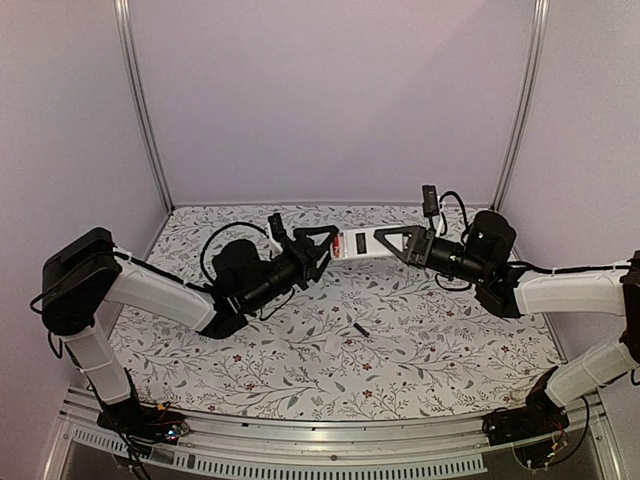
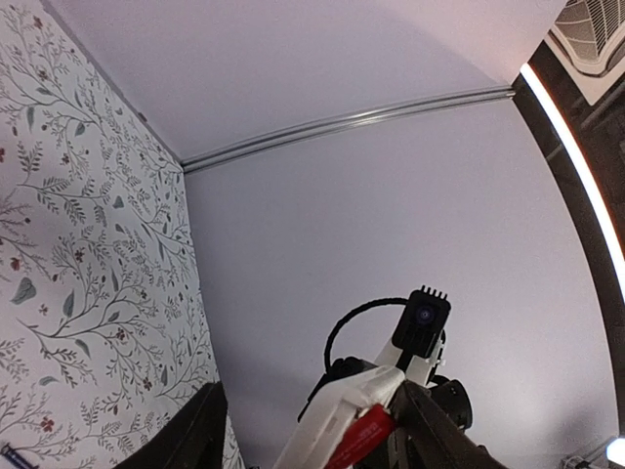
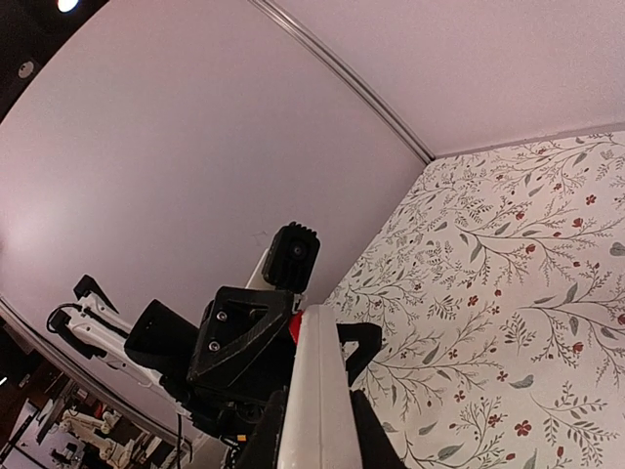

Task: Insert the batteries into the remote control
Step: Load the battery into the battery compartment.

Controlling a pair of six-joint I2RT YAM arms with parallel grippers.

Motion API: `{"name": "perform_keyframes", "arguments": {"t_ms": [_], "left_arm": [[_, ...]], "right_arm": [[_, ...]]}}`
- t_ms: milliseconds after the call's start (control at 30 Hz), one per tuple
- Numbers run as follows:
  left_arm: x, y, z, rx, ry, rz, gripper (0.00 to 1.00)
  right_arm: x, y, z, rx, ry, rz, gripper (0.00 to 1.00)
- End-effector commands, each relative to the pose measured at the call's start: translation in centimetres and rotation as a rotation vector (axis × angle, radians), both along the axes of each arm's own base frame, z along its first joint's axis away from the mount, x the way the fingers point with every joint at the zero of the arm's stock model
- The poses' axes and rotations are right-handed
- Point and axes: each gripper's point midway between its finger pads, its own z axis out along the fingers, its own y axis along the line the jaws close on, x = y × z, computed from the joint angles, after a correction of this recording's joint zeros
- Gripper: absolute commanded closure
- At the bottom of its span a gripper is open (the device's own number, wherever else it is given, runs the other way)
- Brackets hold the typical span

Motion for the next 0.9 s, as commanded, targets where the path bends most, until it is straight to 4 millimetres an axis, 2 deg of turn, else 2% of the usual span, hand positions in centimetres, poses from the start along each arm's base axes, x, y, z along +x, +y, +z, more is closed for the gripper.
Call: {"name": "perform_keyframes", "arguments": {"t_ms": [0,467,867], "left_arm": [[-0.1,-0.2,-0.3,0.0,-0.006,0.0,0.42],[-0.1,-0.1,-1.5,0.066,0.001,0.006,0.52],[-0.3,-0.4,-2.4,0.158,-0.02,0.003,0.57]], "right_arm": [[-0.6,-0.3,2.5,0.077,-0.039,0.002,1.0],[-0.7,-0.8,4.9,0.177,-0.042,0.012,1.0],[-0.4,-1.0,5.8,0.245,-0.016,0.037,1.0]]}}
